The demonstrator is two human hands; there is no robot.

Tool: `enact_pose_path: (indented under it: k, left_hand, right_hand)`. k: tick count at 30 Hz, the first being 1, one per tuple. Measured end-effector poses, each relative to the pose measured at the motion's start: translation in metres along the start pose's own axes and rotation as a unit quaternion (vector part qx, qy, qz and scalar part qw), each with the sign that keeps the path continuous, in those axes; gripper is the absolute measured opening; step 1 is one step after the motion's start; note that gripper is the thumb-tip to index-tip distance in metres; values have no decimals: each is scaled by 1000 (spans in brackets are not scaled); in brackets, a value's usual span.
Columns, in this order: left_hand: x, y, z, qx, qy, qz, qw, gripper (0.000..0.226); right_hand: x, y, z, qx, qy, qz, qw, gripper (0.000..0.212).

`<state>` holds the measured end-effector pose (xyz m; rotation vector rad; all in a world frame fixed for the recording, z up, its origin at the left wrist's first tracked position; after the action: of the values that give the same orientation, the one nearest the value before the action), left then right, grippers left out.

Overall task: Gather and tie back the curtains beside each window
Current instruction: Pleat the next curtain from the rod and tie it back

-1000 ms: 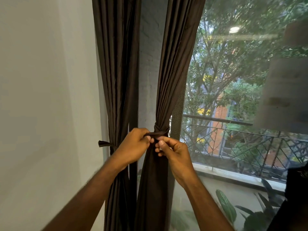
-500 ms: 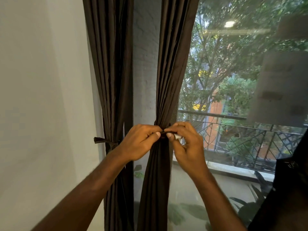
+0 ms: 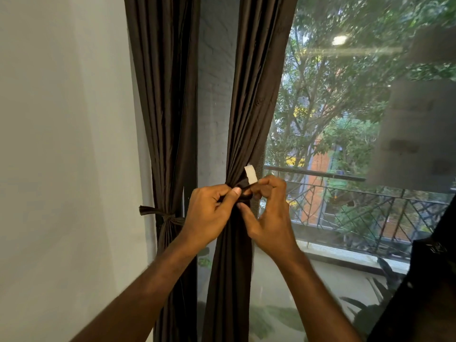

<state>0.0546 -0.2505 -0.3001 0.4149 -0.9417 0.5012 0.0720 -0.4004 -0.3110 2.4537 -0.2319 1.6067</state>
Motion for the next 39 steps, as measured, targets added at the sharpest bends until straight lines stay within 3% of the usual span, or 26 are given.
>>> enact_pose_path:
  k: [6, 14, 19, 25, 27, 30, 32, 36, 39]
  left_hand:
    - [4, 1, 4, 81, -70, -17, 994, 45]
    - [14, 6, 6, 208, -163, -111, 958, 43]
    - [11, 3, 5, 188, -163, -132, 960, 32]
    - [11, -6, 17, 141, -194, -163, 957, 14]
    - [15, -7, 17, 147, -185, -149, 960, 23]
    - [22, -3, 12, 161, -123, -125, 971, 29]
    - [27, -3, 6, 147, -51, -144, 977, 25]
    - [34, -7, 9, 37, 52, -181, 981, 36]
    - [37, -9, 12, 7, 87, -206, 975, 42]
  right_hand:
    - [-5, -11, 2, -120, 101, 20, 987, 27]
    - [4, -17, 2, -137, 63, -61, 987, 28]
    - [17, -13, 6, -124, 47, -127, 983, 19]
    - [28, -13, 10, -128, 15, -206, 970, 25]
    - [32, -10, 8, -109, -14, -166, 980, 24]
    - [32, 12, 9, -43, -101, 30, 993, 17]
    - [27, 22, 5, -15, -109, 80, 991, 15]
    - [10, 1, 1, -119, -145, -119, 975, 68]
    - [8, -2, -1, -23, -230, -134, 964, 60]
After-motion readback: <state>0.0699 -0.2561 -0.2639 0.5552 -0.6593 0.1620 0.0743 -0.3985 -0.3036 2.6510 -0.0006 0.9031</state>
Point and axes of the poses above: each hand's wrist, its own x-axis towards the middle knuckle, its own y-axis out of the back of the hand, z = x × y, the point moved 5 cm from there along x, towards the middle knuckle, and after that the axes turned 11 degrees about z, right-handed, at the moved point
